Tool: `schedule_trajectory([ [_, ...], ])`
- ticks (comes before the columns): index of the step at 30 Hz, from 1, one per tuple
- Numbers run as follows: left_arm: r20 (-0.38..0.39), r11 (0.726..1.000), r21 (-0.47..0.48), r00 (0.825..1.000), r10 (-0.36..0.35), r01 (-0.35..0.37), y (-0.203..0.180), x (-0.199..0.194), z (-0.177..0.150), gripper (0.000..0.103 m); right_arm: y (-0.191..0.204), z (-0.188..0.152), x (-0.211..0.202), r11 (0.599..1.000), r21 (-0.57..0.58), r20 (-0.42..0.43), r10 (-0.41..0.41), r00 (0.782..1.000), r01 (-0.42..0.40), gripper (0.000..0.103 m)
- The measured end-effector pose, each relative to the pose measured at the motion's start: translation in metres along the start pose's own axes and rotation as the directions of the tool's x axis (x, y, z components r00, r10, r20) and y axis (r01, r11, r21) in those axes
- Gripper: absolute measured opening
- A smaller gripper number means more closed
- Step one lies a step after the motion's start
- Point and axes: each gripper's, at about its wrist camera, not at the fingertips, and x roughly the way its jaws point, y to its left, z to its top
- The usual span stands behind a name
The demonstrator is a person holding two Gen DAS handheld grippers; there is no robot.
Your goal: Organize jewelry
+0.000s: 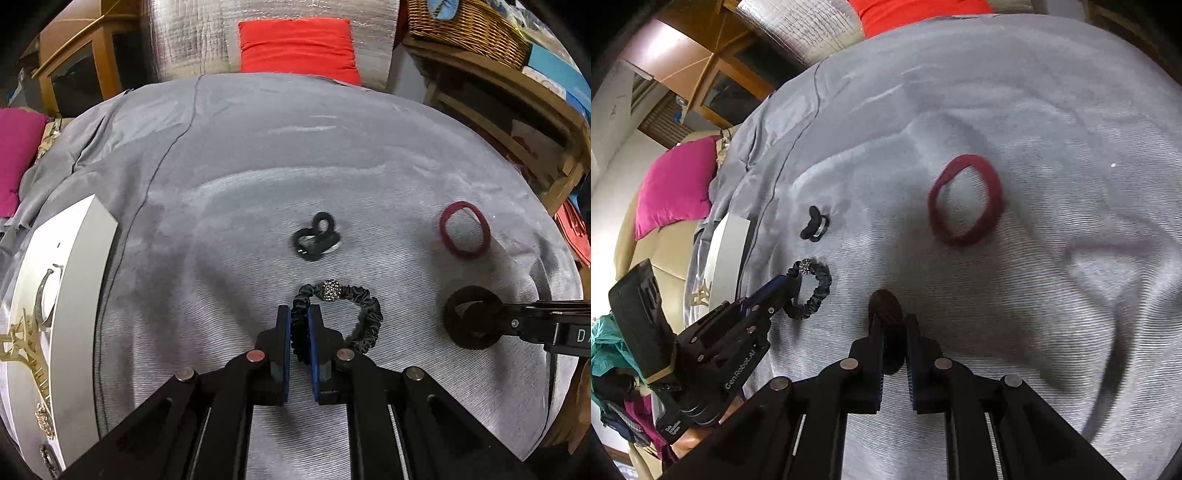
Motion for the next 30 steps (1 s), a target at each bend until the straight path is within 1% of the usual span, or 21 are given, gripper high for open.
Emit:
schedule_trajectory([
  [3,-0.020,1.000,-0.011,1.000,-0.017,0.017,0.008,0.000,0.000,0.011,0.002,0.002,0.001,1.000,0.021,0.003,0.015,1.000,-0.015,0.014],
  [5,-0.035,0.999,-0.020,0.998,-0.048,0.047,0.014,-0.001,0.000,0.020,0.001,0.003,0.000,0.999,0.032,0.013,0.022,1.000,-0.022,0.014],
  [6,-0.036,0.998,-0.028,0.998,-0.061,0.060,0.018,-0.002,0.001,0.034,0.001,0.004,-0.002,0.999,0.037,0.019,0.030,0.999,-0.031,0.015],
  [7,-0.026,0.997,-0.039,0.998,-0.064,0.063,0.023,-0.006,0.001,0.050,0.002,0.004,-0.003,0.999,0.040,0.023,0.036,0.999,-0.037,0.015],
  [8,-0.017,0.997,-0.042,0.998,-0.065,0.064,0.025,-0.008,0.001,0.057,0.001,0.004,-0.005,0.998,0.044,0.031,0.041,0.999,-0.043,0.016],
  [9,-0.005,0.997,-0.045,0.998,-0.066,0.066,0.027,-0.012,0.001,0.063,0.001,0.004,-0.007,0.998,0.045,0.038,0.045,0.998,-0.046,0.022],
  [11,0.005,0.996,-0.050,0.997,-0.077,0.077,0.033,-0.017,0.002,0.063,-0.001,0.003,-0.012,0.998,0.053,0.057,0.043,0.997,-0.046,0.030],
  [12,0.006,0.995,-0.055,0.996,-0.087,0.087,0.036,-0.018,0.001,0.063,-0.002,0.002,-0.015,0.997,0.061,0.065,0.045,0.997,-0.049,0.032],
  [15,-0.006,0.993,-0.062,0.995,-0.103,0.102,0.040,-0.019,0.000,0.063,-0.006,-0.001,-0.020,0.995,0.088,0.081,0.048,0.996,-0.055,0.032],
  [18,-0.015,0.991,-0.042,0.992,-0.125,0.124,0.037,-0.018,-0.002,0.063,-0.009,-0.006,-0.025,0.995,0.094,0.096,0.032,0.995,-0.041,0.032],
  [21,-0.014,0.994,-0.012,0.994,-0.111,0.111,0.031,-0.020,-0.005,0.064,-0.011,-0.011,-0.025,0.994,0.107,0.101,0.015,0.995,-0.025,0.032],
  [25,-0.029,0.993,-0.019,0.993,-0.115,0.115,0.028,-0.016,-0.007,0.066,-0.015,-0.016,-0.022,0.991,0.131,0.107,-0.039,0.993,0.025,0.032],
  [27,-0.043,0.992,-0.023,0.991,-0.127,0.126,0.026,-0.012,-0.007,0.066,-0.015,-0.016,-0.020,0.990,0.134,0.107,-0.051,0.993,0.036,0.032],
  [30,-0.066,0.993,-0.020,0.991,-0.119,0.118,0.023,-0.006,-0.007,0.067,-0.010,-0.014,-0.018,0.992,0.121,0.112,-0.057,0.992,0.044,0.032],
])
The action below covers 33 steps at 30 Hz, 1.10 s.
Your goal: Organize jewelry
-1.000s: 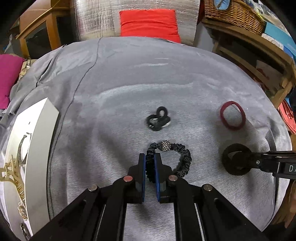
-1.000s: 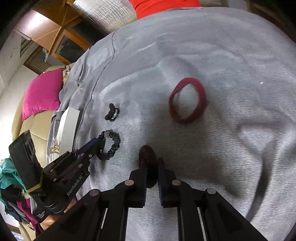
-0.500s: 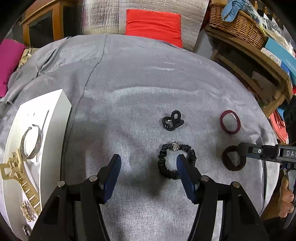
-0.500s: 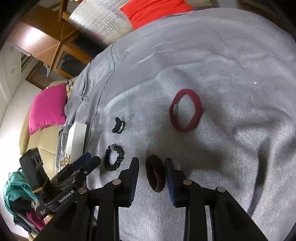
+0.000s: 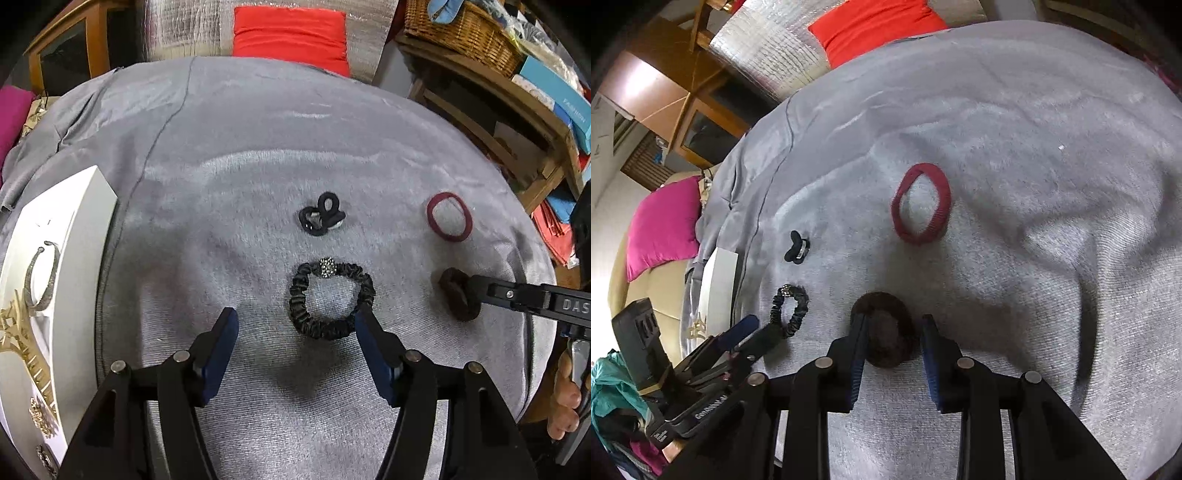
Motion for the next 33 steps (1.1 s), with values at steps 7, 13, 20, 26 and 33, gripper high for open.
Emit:
schedule_trajectory([
  [7,-0.021,0.997,0.049,0.998,0.055,-0.054,-0.009,0.016,-0.003,0.087,-0.001,0.004,0.004,1.000,0.021,-0.003,0.005,1.000,-0.005,0.032],
  [13,-0.026,0.995,0.068,0.997,0.068,-0.066,-0.016,0.022,-0.007,0.101,-0.004,0.003,0.002,0.999,0.029,-0.006,0.014,1.000,-0.013,0.032],
  [20,0.000,0.996,0.038,0.997,0.078,-0.078,-0.016,0.021,-0.015,0.103,-0.010,0.003,-0.003,1.000,0.019,-0.006,0.025,1.000,-0.024,0.032],
  [26,-0.050,0.998,0.034,0.998,0.050,-0.049,-0.014,0.012,-0.009,0.103,-0.011,0.003,-0.003,0.999,0.019,-0.019,0.038,0.999,-0.038,0.032],
  [33,0.060,0.998,-0.062,0.998,-0.010,0.014,0.006,-0.017,0.004,0.103,-0.012,0.003,-0.003,0.999,0.029,-0.019,0.043,0.999,-0.042,0.032],
])
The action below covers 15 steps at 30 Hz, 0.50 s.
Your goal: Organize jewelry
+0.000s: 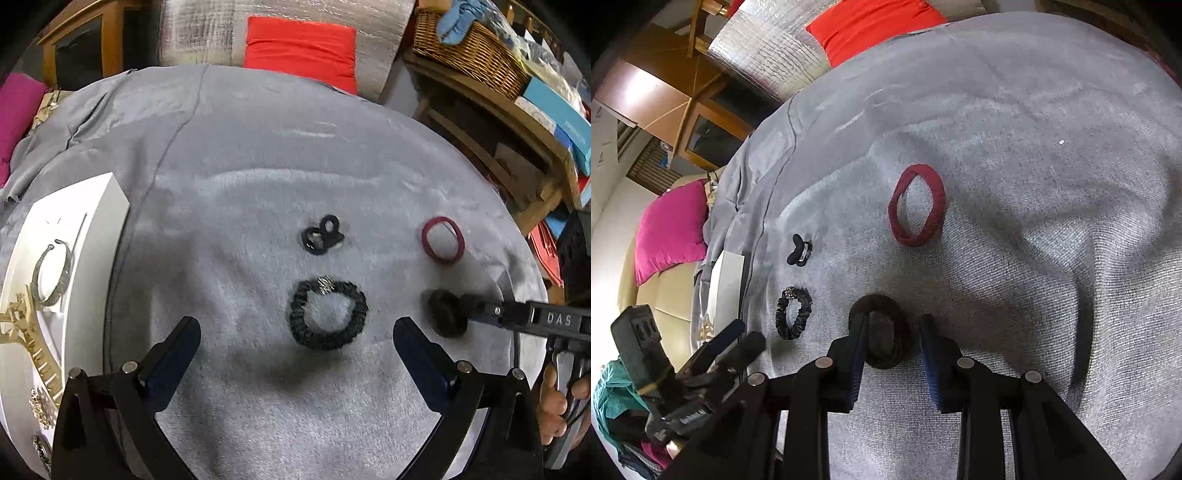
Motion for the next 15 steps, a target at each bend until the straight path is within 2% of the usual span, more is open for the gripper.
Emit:
schedule_trajectory([
  [5,0.034,0.997,-0.063,0.999,0.038,-0.035,0.006,0.007,0.006,0.102,0.001,0.000,0.001,1.000,-0.003,-0.004,-0.003,1.000,0.003,0.032],
  [6,0.041,0.998,-0.049,0.998,0.037,-0.035,0.005,0.008,0.008,0.095,0.000,0.000,0.002,1.000,0.000,-0.005,-0.001,1.000,0.001,0.032],
  [7,0.034,0.999,-0.028,0.999,0.036,-0.035,0.002,0.010,0.008,0.082,-0.001,0.000,0.002,1.000,0.004,-0.006,0.002,1.000,-0.002,0.032],
  [9,0.010,0.999,0.010,0.999,0.038,-0.038,-0.001,0.013,0.007,0.065,-0.001,0.000,0.002,1.000,0.008,-0.007,0.007,1.000,-0.007,0.032],
  [10,-0.010,0.998,0.034,0.999,0.046,-0.045,-0.005,0.018,0.005,0.060,-0.001,0.000,0.002,1.000,0.005,-0.007,0.006,1.000,-0.006,0.032],
  [15,-0.023,0.999,0.033,0.999,0.028,-0.027,-0.005,0.024,0.005,0.060,-0.001,-0.001,0.001,1.000,-0.004,-0.003,0.002,1.000,-0.002,0.032],
])
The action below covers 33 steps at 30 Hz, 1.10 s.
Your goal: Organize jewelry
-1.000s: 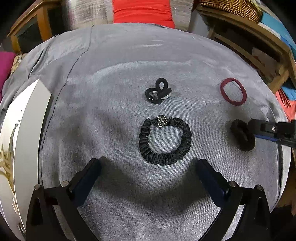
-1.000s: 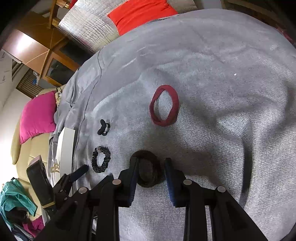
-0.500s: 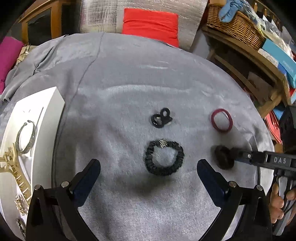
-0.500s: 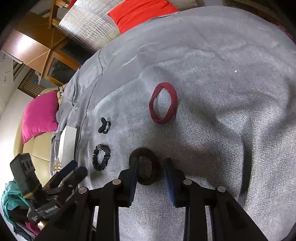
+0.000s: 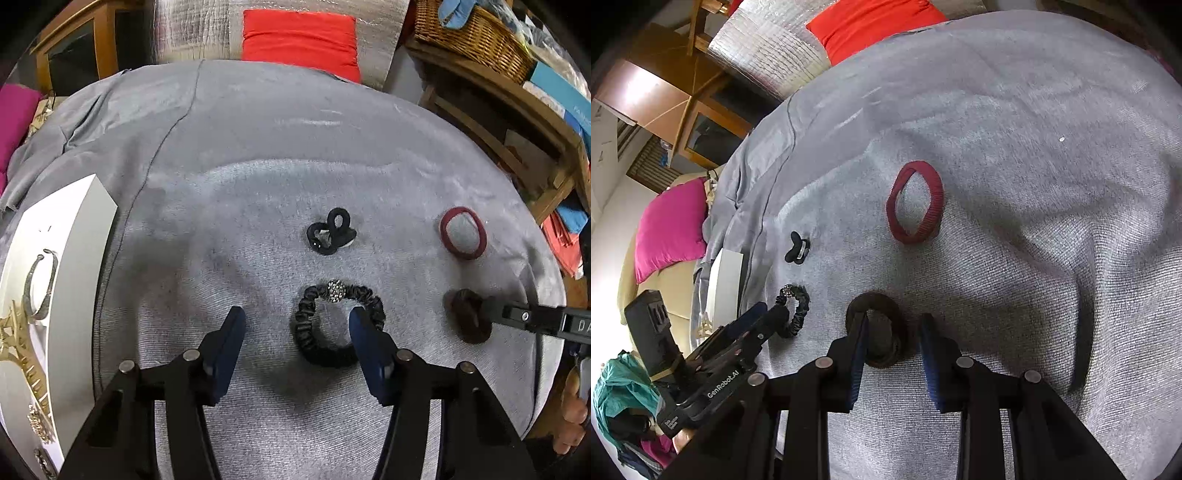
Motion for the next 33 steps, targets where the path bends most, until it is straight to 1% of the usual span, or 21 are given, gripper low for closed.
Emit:
schedule_trajectory([
  [2,0.002,1.000,-0.008,1.000,-0.012,0.012,0.003,0.002,0.002,0.060,0.001,0.000,0.000,1.000,-0.006,0.004,0.003,1.000,-0.003,0.032],
  [8,-0.004,1.000,-0.013,1.000,0.006,-0.006,0.000,0.011,0.002,0.060,0.004,-0.002,0.001,1.000,-0.029,-0.003,-0.005,1.000,0.005,0.031],
  [11,0.004,1.000,-0.002,1.000,-0.014,0.014,-0.001,0.009,0.001,0.060,0.006,-0.001,0.002,0.999,-0.035,0.000,-0.013,1.000,0.013,0.031],
  [12,0.008,1.000,0.002,1.000,-0.017,0.017,-0.001,0.009,0.000,0.058,0.007,-0.002,0.003,0.999,-0.039,0.003,-0.017,1.000,0.017,0.031],
  [14,0.012,1.000,0.015,1.000,-0.018,0.018,-0.002,0.009,-0.001,0.049,0.009,-0.003,0.004,0.999,-0.045,0.004,-0.026,1.000,0.026,0.031],
  [16,0.015,0.999,0.028,0.999,-0.029,0.028,-0.004,0.007,-0.002,0.029,0.009,-0.002,0.002,0.998,-0.047,0.012,-0.040,0.999,0.040,0.029],
  [17,0.016,0.999,0.029,0.999,-0.038,0.037,-0.004,0.006,-0.002,0.025,0.008,-0.002,0.000,0.998,-0.043,0.020,-0.039,0.999,0.040,0.029],
  [18,0.016,0.998,0.029,0.999,-0.048,0.047,-0.004,0.006,-0.002,0.019,0.007,-0.001,-0.002,0.999,-0.039,0.028,-0.034,0.999,0.035,0.029],
  [19,0.011,0.997,0.027,0.997,-0.070,0.070,-0.003,0.005,-0.002,0.015,0.005,0.001,-0.004,0.999,-0.033,0.033,-0.028,0.999,0.029,0.029],
  [21,0.010,0.995,0.033,0.996,-0.091,0.090,-0.005,0.003,-0.002,0.015,-0.002,0.004,-0.007,1.000,-0.001,0.037,-0.019,0.999,0.019,0.029],
  [23,0.004,0.995,0.044,0.996,-0.090,0.089,-0.006,0.003,-0.002,0.015,-0.006,0.005,-0.008,1.000,0.019,0.031,-0.004,1.000,0.003,0.030],
  [26,-0.009,0.996,0.025,0.997,-0.083,0.083,-0.003,0.005,0.000,0.016,-0.007,0.005,-0.008,1.000,0.024,0.026,0.006,1.000,-0.007,0.030],
  [27,-0.013,0.996,0.021,0.996,-0.085,0.085,-0.003,0.005,0.000,0.021,-0.006,0.005,-0.007,1.000,0.021,0.022,0.004,1.000,-0.005,0.030],
  [28,-0.021,0.996,0.015,0.996,-0.092,0.093,-0.002,0.005,0.000,0.028,-0.006,0.005,-0.006,1.000,0.021,0.015,0.005,1.000,-0.005,0.030],
  [30,-0.018,0.996,0.021,0.996,-0.091,0.091,-0.003,0.004,-0.002,0.035,-0.004,0.004,-0.002,1.000,0.019,0.001,0.010,1.000,-0.010,0.031],
  [32,-0.019,0.995,0.042,0.996,-0.092,0.093,-0.007,0.005,-0.002,0.036,-0.001,0.004,0.000,1.000,0.011,-0.002,0.001,1.000,-0.001,0.035],
  [33,-0.020,0.994,0.055,0.995,-0.098,0.099,-0.009,0.005,-0.004,0.036,0.000,0.004,0.001,1.000,0.009,-0.003,0.003,1.000,-0.003,0.041],
])
